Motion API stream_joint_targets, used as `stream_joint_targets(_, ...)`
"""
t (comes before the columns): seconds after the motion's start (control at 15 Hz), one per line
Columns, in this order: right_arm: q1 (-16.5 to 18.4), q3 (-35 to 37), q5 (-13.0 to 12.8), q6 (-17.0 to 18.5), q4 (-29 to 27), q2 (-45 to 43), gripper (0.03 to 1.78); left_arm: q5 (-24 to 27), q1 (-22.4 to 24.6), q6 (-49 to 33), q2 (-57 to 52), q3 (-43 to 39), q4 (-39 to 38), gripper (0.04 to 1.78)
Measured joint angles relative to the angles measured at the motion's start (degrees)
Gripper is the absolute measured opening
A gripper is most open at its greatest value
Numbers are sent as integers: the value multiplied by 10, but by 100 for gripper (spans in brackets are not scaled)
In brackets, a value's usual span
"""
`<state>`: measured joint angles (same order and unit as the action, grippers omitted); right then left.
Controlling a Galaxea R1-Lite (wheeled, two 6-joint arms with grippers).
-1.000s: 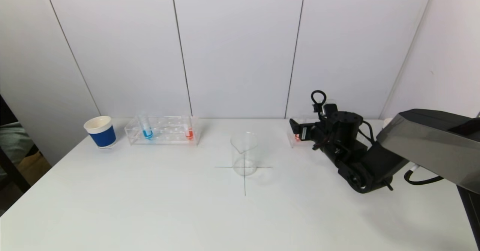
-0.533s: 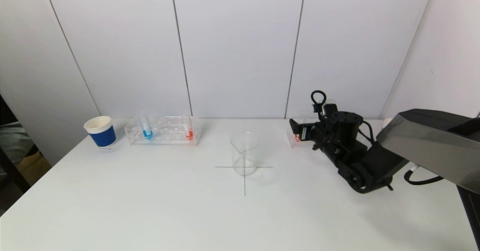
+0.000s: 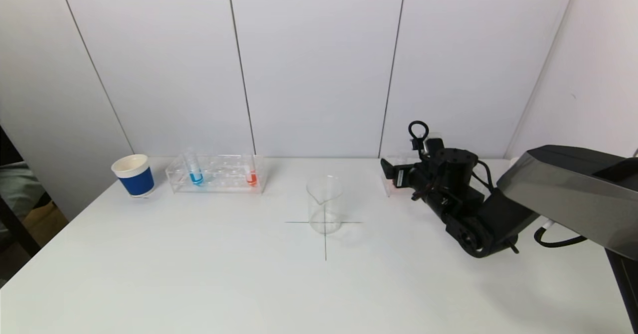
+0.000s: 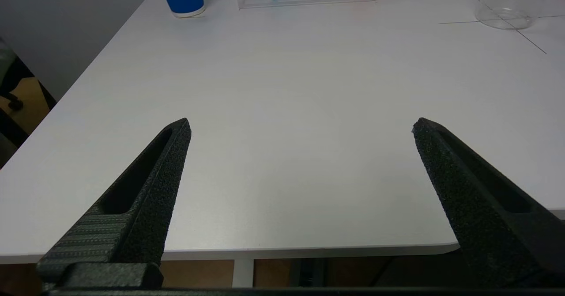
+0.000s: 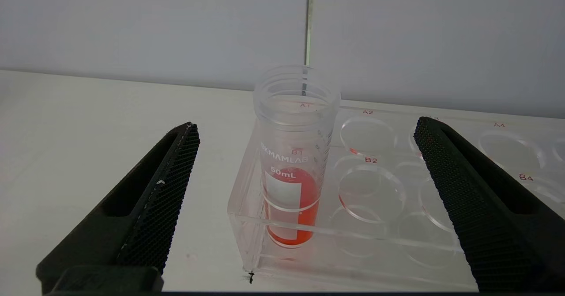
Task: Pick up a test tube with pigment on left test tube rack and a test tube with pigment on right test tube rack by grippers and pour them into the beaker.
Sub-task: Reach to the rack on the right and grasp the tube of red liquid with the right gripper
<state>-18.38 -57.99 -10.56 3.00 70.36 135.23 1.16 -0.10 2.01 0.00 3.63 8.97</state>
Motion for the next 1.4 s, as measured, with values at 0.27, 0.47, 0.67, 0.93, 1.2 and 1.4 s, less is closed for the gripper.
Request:
stream_joint_targets(0.27, -7, -3, 0, -2, -3, 2, 177, 0, 0, 0, 0, 0, 0, 176)
stream_joint_targets(0.47, -7, -6, 0, -2, -4, 2, 177, 0, 0, 0, 0, 0, 0, 176)
stream_joint_targets(0.67, -7, -8, 0, -2, -5, 3, 177, 0, 0, 0, 0, 0, 0, 176)
stream_joint_targets(0.93, -7, -10, 0, -2, -6, 3, 177, 0, 0, 0, 0, 0, 0, 176)
stream_joint_targets(1.2, -5, -12, 0, -2, -7, 3, 177, 0, 0, 0, 0, 0, 0, 176)
stream_joint_targets(1.4, -5, -12, 1, -2, -7, 3, 177, 0, 0, 0, 0, 0, 0, 176)
